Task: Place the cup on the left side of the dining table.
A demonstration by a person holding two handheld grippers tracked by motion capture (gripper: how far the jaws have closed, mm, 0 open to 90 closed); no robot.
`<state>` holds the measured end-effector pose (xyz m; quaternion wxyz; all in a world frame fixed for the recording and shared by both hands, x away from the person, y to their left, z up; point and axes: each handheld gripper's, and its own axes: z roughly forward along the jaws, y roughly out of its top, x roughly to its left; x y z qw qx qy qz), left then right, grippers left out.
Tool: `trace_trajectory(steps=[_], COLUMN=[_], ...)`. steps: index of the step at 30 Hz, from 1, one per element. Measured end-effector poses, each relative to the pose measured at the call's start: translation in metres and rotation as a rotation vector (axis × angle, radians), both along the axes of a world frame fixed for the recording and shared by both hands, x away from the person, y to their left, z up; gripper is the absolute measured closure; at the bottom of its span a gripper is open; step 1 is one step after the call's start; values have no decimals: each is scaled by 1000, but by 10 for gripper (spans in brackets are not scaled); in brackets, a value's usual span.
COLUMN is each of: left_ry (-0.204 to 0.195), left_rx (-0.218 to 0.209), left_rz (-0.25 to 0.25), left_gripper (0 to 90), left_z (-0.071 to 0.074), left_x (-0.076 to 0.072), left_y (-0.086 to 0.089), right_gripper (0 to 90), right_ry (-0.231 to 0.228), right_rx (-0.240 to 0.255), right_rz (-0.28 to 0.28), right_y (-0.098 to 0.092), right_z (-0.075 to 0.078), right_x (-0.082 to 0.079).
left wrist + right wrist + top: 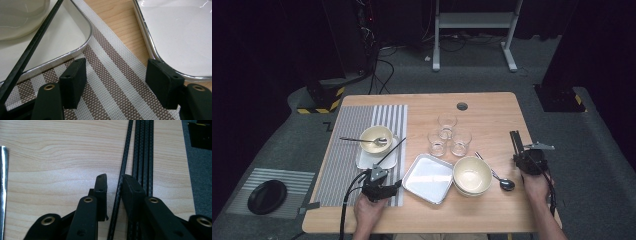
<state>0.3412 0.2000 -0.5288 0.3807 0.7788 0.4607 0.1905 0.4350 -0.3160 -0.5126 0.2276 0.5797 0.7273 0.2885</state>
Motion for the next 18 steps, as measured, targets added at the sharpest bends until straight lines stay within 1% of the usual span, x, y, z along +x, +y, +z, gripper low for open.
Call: trace_trajectory(steps=[2, 3, 5, 9, 10, 11, 12, 18], left_ry=[-1, -1, -2, -2, -2, -1, 5, 4], left_rx=[1, 3, 5, 5, 6, 3, -12, -6], left_rz=[0, 0, 2, 2, 1, 3, 16, 20], left_gripper=[336, 336, 336, 336, 336, 336, 336, 336], left_z=[0, 0, 0, 0, 0, 0, 0, 0], left_x=[0, 0, 0, 0, 0, 0, -1, -1], left_y=[0, 0, 0, 0, 0, 0, -1, -1], right_gripper=[749, 753, 759, 773, 777, 780, 784, 818], right_ry=[-6, -1, -11, -4, -9, -5, -10, -12], right_rx=[-1, 3, -8, -2, -8, -4, -7, -7], right_rz=[0, -4, 5, -1, 2, -1, 2, 6], right_y=[0, 1, 0, 1, 1, 1, 1, 2], right_z=[0, 0, -1, 0, 0, 0, -1, -1], right_x=[1, 1, 3, 4, 4, 4, 5, 5])
